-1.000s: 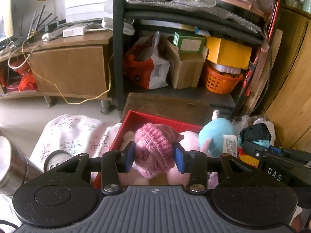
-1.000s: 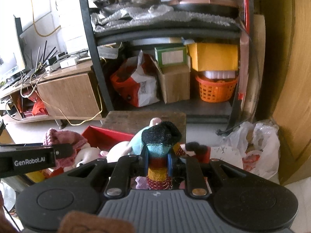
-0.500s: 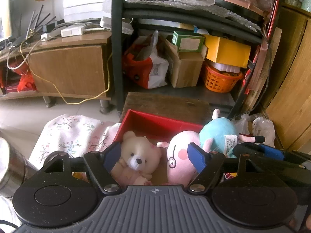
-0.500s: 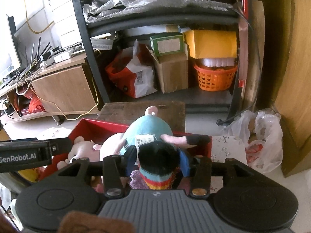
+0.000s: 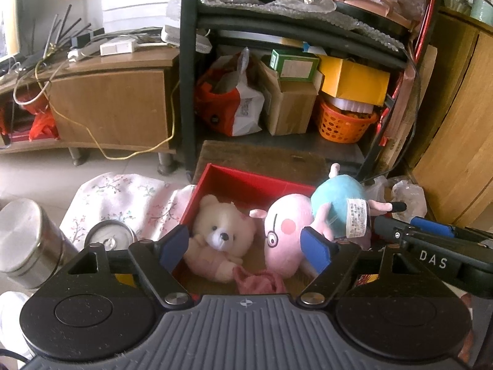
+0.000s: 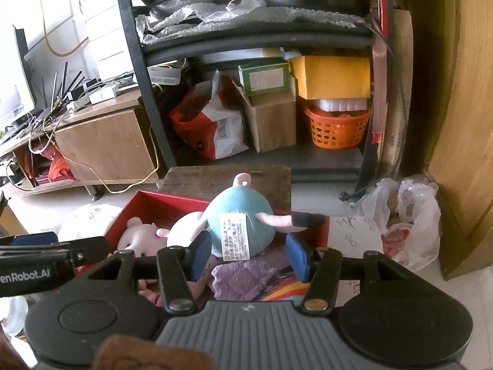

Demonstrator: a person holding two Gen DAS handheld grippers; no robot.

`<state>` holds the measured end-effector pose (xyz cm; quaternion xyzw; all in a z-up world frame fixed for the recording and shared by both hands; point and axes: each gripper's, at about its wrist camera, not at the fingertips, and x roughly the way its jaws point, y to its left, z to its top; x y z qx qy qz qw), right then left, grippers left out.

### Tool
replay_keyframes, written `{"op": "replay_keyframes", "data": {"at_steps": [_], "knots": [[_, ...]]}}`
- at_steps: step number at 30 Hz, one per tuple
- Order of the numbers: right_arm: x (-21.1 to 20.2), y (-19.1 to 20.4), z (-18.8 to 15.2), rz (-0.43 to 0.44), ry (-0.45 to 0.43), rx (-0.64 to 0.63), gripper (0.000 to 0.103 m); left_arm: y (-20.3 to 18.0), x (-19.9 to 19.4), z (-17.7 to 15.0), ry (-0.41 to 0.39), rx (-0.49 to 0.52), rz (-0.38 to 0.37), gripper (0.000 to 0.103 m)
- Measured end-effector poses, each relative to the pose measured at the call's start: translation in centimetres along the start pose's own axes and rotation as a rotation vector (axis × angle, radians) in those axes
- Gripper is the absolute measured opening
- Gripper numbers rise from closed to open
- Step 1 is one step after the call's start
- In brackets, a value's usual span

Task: Organize soft objects
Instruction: 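Open the left tool to drop the hat while the right tool releases the beanie into the box, then move both tools down to the mint towel and white sponge on the table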

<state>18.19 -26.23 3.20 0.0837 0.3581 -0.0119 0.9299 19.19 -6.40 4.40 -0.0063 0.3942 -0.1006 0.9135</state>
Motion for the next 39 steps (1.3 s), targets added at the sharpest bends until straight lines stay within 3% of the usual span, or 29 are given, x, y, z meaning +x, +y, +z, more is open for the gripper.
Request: {"op": "replay_keyframes", "data": {"at_steps": [13,21,30,35,39], "knots": [[-2.5,-0.2,-1.1,-0.015,0.008,-0.015,0.025,1.0,-1.6,-2.0,0.031,-0.002,-0.002,0.079],[-3.5,0.0,-3.3,0.011,0.055,-0.014,0.025,2.9,-1.7,-5.0,0.125,-0.016,-0.001,0.079],[-3.9,1.1,-4.6,0.042,0.085,-0.052,0.025,5.2,-1.9,-6.7,0.168,-0.047,0.019,0.079],[-3.7,1.7,-4.8,0.056,0.094,-0.068,0.025,5.5,0.0,-7.3,0.225,-0.055,0.041,0.078],[-3.4,1.8,-5.0,0.059,0.105,-0.078,0.025,5.6,1.9,-8.3,0.299,-0.088,0.007,0.075]]}}
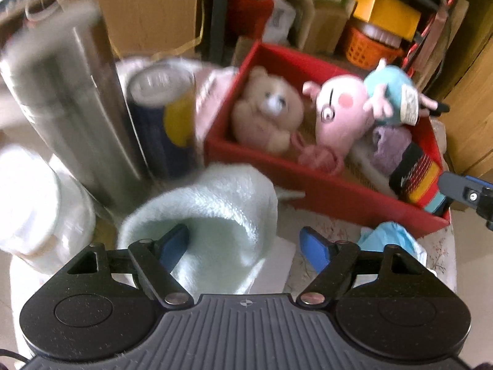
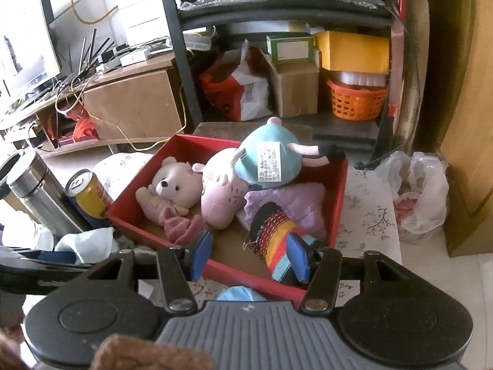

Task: Organize soft objects
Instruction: 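Move both tools down to the mint towel and white sponge on the table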

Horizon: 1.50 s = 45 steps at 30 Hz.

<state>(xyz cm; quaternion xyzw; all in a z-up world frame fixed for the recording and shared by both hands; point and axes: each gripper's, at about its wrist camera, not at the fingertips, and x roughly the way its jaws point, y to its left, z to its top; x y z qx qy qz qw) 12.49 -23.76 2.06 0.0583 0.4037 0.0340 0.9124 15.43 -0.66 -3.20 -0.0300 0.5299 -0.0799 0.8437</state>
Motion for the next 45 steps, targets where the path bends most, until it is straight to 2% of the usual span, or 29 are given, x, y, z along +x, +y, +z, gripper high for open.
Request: {"op": "replay_keyframes", "data": {"at_steps": [1,2,5,6,7,8,10,11,13,15,19,22,29,30,32,34,35,39,40,42,43,44,45], "knots": [[0.1,0.0,0.0,0.0,0.003,-0.001,0.025,0.2,0.4,-0.3,0.033,-0.021,-0.031,0.069],[0.1,-0.1,0.0,0.002,0.006,0.0,0.025,0.3,0.4,-0.7,0.066,-0.038,-0.097,0.061],[0.0,-0.2,0.1,0.018,0.005,0.002,0.025,-0.2,-1.6,-1.9,0.131,-0.059,-0.486,0.054],[-0.2,-0.3,0.2,0.024,0.001,0.005,0.025,-0.4,-2.8,-2.4,0.126,-0.061,-0.573,0.055],[-0.4,-0.4,0.3,0.028,-0.003,0.012,0.025,-0.5,-3.7,-2.8,0.104,-0.052,-0.598,0.063],[-0.7,-0.6,0.3,0.033,-0.008,0.022,0.025,-0.6,-4.9,-3.1,0.064,-0.029,-0.587,0.07],[-1.0,-0.9,0.3,0.052,-0.011,0.043,0.026,-0.5,-6.3,-3.3,-0.012,0.016,-0.504,0.072],[-1.2,-1.1,0.3,0.058,-0.01,0.051,0.026,-0.3,-6.6,-3.3,-0.042,0.022,-0.438,0.072],[-1.4,-1.2,0.1,0.052,-0.01,0.049,0.026,0.4,-6.6,-3.1,-0.073,0.015,-0.34,0.072],[-1.3,-1.1,-0.3,0.044,-0.004,0.036,0.026,1.1,-6.0,-2.8,-0.081,-0.007,-0.277,0.072],[-0.5,-1.0,-0.6,0.036,0.027,0.018,0.026,1.3,-2.9,-2.3,-0.025,-0.033,-0.199,0.072],[-0.4,-1.1,-0.4,0.044,0.024,0.032,0.026,1.4,-1.2,-2.5,-0.018,-0.047,-0.137,0.072],[0.1,-0.8,-0.6,0.047,0.037,0.024,0.027,-0.9,2.1,-2.0,-0.014,0.002,-0.096,0.069],[0.2,-0.8,-0.7,0.045,0.04,0.019,0.027,-1.1,2.7,-2.2,0.015,0.0,-0.109,0.067],[0.2,-1.0,-0.8,0.044,0.045,0.016,0.027,-1.2,4.3,-3.1,0.14,-0.025,-0.174,0.058],[0.1,-1.3,-0.7,0.043,0.043,0.026,0.027,-1.2,3.9,-4.3,0.163,-0.034,-0.21,0.054],[0.0,-1.5,-0.6,0.043,0.04,0.034,0.027,-1.4,3.6,-5.0,0.208,-0.019,-0.23,0.041],[-0.6,-1.6,-0.5,0.077,0.033,0.049,0.027,-2.1,2.1,-9.2,0.321,0.038,-0.35,0.04],[-0.8,-1.4,-0.6,0.083,0.032,0.042,0.027,-2.3,1.6,-9.7,0.317,0.052,-0.367,0.04],[-1.2,-1.1,-0.7,0.086,0.026,0.026,0.028,-2.5,-0.4,-9.9,0.215,0.104,-0.319,0.043],[-1.2,-0.9,-0.8,0.087,0.026,0.023,0.029,-2.6,-1.3,-9.5,0.147,0.139,-0.276,0.051],[-1.2,-0.8,-0.8,0.087,0.027,0.023,0.031,-2.4,-2.1,-8.8,0.09,0.152,-0.236,0.066],[-1.0,-0.7,-0.9,0.086,0.032,0.024,0.032,-2.0,-2.8,-8.0,0.044,0.136,-0.2,0.073]]}}
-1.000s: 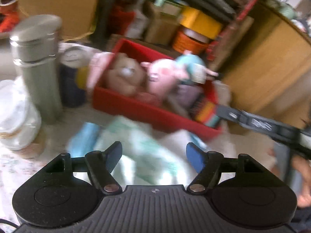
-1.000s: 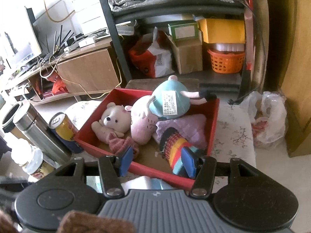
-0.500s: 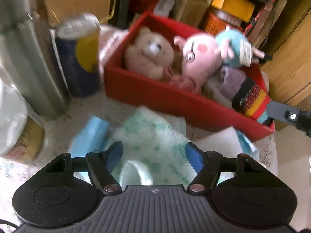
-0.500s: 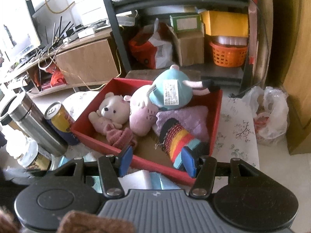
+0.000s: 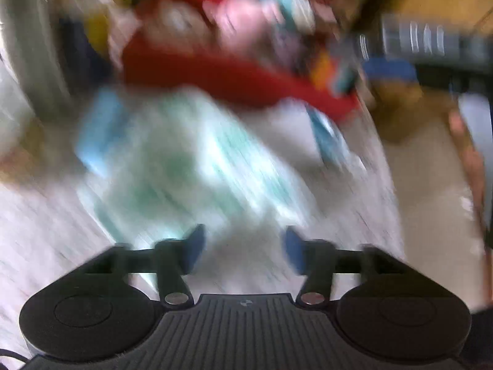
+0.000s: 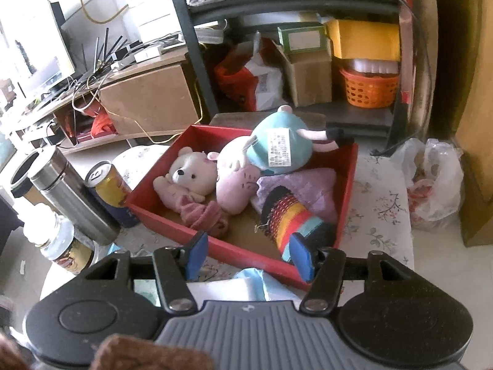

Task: Organize soft objects
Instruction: 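Move both tools down to the mint towel and white sponge on the table, then grasp the mint towel with the right tool and lift it while the left tool approaches the sponge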

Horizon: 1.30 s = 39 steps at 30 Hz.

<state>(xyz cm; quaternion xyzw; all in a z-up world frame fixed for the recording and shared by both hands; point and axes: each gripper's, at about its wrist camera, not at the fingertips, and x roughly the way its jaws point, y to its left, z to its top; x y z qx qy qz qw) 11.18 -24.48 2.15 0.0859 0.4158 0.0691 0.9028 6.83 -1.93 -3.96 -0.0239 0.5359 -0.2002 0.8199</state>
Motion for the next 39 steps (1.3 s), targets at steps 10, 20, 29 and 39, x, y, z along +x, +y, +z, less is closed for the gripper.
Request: {"op": "replay_keyframes", "data": {"at_steps": [10,20,29,39], "knots": [[5.9,4.3,-3.8,0.18,0.237,-0.034,0.032,6.3,-4.4,3.6,-0.157,-0.267,-0.007,0.072],[10.6,7.6,-5.8,0.228,0.376,-0.053,0.0,7.2,-4.7,2.9,-0.133,-0.285,-0.051,0.076],[6.2,5.4,-4.7,0.567,0.31,0.18,0.0,8.1,-6.9,2.8,-0.198,-0.318,-0.075,0.079],[-0.6,2.4,-2.6,0.75,0.123,0.336,0.0,7.8,-6.4,3.1,-0.187,-0.293,-0.049,0.08]]}}
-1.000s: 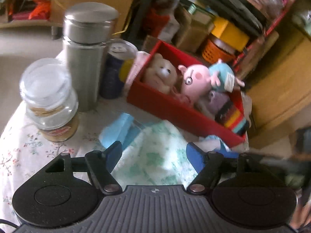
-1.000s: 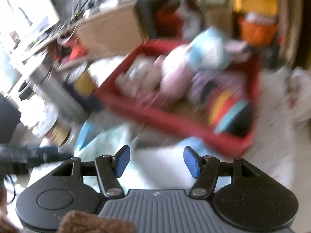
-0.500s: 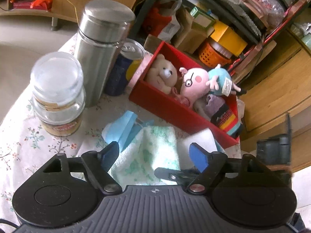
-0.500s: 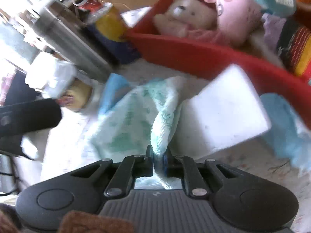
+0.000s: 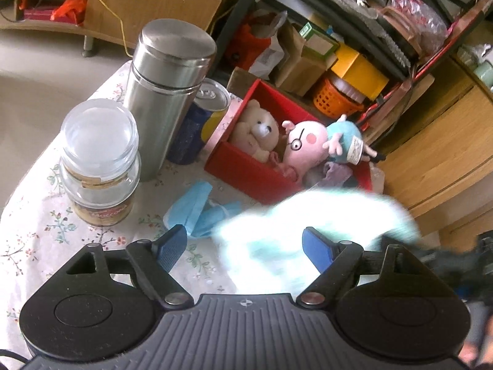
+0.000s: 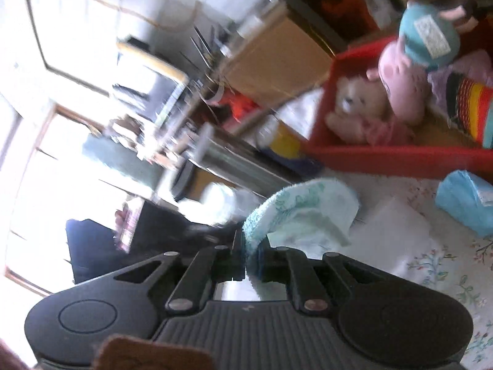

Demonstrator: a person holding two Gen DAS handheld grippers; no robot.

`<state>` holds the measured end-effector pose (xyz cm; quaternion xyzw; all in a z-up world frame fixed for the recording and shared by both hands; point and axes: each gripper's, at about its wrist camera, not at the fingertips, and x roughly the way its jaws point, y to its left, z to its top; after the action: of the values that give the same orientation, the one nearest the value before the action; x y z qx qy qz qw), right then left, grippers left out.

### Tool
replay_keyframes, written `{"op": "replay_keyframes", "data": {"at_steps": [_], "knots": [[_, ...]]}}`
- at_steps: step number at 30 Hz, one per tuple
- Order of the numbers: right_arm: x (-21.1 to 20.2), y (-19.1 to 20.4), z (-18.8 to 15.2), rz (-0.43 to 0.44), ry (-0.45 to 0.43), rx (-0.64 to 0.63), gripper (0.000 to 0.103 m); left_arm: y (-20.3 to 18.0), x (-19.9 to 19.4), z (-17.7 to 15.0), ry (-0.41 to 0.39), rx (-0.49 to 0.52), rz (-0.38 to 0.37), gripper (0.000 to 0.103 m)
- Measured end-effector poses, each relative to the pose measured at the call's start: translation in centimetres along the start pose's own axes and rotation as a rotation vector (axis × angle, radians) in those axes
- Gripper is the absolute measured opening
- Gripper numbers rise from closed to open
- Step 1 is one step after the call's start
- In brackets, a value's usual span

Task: Organize soft objects
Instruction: 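Grasp the mint towel with the right tool and lift it while the left tool approaches the sponge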

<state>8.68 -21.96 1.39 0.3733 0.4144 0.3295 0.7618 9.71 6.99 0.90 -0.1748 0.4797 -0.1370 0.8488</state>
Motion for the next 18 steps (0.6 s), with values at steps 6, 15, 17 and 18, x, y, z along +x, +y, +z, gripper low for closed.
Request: {"op": "replay_keyframes", "data": {"at_steps": [6,15,17,18], "knots": [[-4.4,1.8,1.4,0.075,-0.127,-0.002,0.0,-0.4,2.8,-0.4,0.046,0.048,0.092,0.082],[-7.8,1.6,2.2,0.139,-0.219,0.034,0.0,-6.2,8.6,-2.7,0.142,0.281,0.108,0.081],[-8.7,1.5,2.4,0.149,-0.24,0.041,0.0,-7.9,10.3,-3.5,0.17,0.346,0.114,0.081],[-9.2,1.5,2.4,0.148,-0.247,0.041,0.0,-8.4,11.0,-3.8,0.183,0.372,0.119,0.081]]}}
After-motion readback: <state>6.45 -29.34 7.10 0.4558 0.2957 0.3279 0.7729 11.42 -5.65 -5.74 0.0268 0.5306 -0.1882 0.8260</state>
